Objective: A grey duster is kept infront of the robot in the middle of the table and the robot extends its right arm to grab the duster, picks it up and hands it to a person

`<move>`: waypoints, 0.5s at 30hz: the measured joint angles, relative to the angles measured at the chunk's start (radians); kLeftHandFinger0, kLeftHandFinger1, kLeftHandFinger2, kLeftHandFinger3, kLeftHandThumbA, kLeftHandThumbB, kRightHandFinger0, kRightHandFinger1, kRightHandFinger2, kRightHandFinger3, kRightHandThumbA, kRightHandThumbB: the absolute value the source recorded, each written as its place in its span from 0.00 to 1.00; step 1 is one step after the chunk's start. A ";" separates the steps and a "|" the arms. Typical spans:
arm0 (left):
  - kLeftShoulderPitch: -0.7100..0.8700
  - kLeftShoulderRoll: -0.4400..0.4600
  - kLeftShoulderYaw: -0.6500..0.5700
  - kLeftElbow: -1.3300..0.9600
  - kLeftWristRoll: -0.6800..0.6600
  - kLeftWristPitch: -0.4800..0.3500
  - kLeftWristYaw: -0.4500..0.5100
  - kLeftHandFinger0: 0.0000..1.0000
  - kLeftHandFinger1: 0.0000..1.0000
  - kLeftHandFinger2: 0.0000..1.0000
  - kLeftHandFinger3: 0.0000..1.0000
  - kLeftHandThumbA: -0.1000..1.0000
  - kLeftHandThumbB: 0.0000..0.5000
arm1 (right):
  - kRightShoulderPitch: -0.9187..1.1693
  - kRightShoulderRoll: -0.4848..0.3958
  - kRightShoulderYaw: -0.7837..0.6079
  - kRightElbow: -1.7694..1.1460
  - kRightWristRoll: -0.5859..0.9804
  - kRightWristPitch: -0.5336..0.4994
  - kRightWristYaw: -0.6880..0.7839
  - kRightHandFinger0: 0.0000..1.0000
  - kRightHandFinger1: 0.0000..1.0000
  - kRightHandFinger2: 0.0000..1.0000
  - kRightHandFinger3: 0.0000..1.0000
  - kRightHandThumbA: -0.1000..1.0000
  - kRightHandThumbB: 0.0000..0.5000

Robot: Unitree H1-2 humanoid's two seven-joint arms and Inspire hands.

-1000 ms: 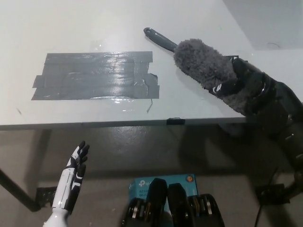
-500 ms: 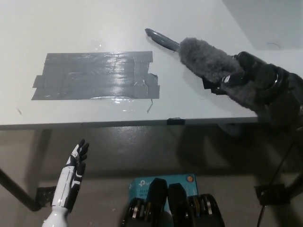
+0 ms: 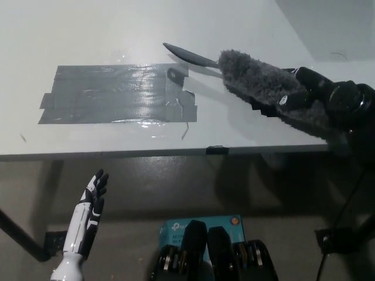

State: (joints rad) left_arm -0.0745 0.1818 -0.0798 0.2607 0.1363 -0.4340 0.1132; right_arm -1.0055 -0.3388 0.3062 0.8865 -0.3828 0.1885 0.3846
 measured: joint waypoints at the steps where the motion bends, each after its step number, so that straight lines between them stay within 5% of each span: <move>1: -0.001 0.000 0.000 0.000 0.000 0.000 0.000 1.00 1.00 1.00 1.00 1.00 0.67 | 0.013 -0.007 -0.004 -0.027 0.010 0.000 0.017 0.42 0.65 0.70 0.45 0.00 0.43; 5: -0.006 0.000 0.000 0.001 -0.002 0.000 0.000 1.00 1.00 1.00 1.00 1.00 0.68 | 0.070 -0.017 -0.045 -0.113 0.056 0.005 0.067 0.24 0.63 0.81 0.52 0.00 0.36; 7: -0.008 0.000 0.001 0.001 -0.002 0.000 0.000 1.00 1.00 1.00 1.00 1.00 0.66 | 0.082 -0.017 -0.065 -0.130 0.071 0.011 0.078 0.15 0.62 0.97 0.75 0.00 0.37; 9: -0.011 0.000 0.001 0.001 -0.002 0.000 0.000 1.00 1.00 1.00 1.00 1.00 0.65 | 0.109 -0.011 -0.120 -0.153 0.114 0.036 0.104 0.02 0.49 0.89 1.00 0.00 0.43; 11: -0.011 0.000 0.001 0.002 -0.002 0.001 0.000 1.00 1.00 1.00 1.00 1.00 0.64 | 0.122 0.000 -0.166 -0.154 0.143 0.055 0.115 0.00 0.40 0.87 1.00 0.00 0.47; 13: -0.011 0.000 0.001 0.005 -0.002 0.001 0.000 1.00 1.00 1.00 1.00 1.00 0.64 | 0.139 0.017 -0.231 -0.154 0.192 0.091 0.131 0.00 0.29 0.81 1.00 0.00 0.43; 15: -0.011 0.000 0.001 0.006 -0.002 0.001 0.000 1.00 1.00 1.00 1.00 1.00 0.62 | 0.145 0.023 -0.248 -0.154 0.204 0.097 0.133 0.00 0.28 0.81 1.00 0.00 0.37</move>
State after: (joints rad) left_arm -0.0851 0.1816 -0.0792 0.2665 0.1344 -0.4332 0.1131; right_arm -0.8609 -0.3159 0.0585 0.7321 -0.1786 0.2854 0.5175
